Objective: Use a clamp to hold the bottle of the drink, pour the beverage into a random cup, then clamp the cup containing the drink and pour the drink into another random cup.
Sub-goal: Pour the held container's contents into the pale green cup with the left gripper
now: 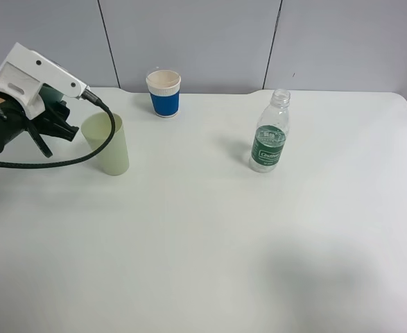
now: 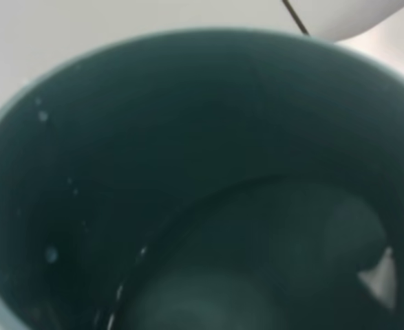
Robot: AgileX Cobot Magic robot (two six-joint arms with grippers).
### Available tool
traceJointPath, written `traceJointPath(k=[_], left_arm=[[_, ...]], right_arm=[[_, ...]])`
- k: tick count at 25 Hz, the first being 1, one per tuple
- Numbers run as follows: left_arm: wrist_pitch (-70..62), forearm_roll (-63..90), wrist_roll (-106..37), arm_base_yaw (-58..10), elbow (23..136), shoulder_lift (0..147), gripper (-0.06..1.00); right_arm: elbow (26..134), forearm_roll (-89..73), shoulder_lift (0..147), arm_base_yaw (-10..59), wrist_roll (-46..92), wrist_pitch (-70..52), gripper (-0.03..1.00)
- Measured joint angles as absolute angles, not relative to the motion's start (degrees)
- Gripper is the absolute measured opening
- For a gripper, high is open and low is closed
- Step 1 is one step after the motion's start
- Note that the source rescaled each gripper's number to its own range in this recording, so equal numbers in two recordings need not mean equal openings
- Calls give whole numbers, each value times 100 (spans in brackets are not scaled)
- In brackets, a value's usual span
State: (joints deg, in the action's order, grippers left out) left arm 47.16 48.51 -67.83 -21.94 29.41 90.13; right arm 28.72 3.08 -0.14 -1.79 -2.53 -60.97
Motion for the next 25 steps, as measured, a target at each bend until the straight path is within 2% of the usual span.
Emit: traceJointPath(k=[11, 25], left_arm=[[4754, 5156, -8273, -2611, 2946, 9010, 1], [5095, 5173, -9117, -2687, 2982, 9190, 1]], right_arm=[[2872, 308, -14, -179, -253, -6097, 100], [2872, 308, -14, -179, -253, -6097, 100]])
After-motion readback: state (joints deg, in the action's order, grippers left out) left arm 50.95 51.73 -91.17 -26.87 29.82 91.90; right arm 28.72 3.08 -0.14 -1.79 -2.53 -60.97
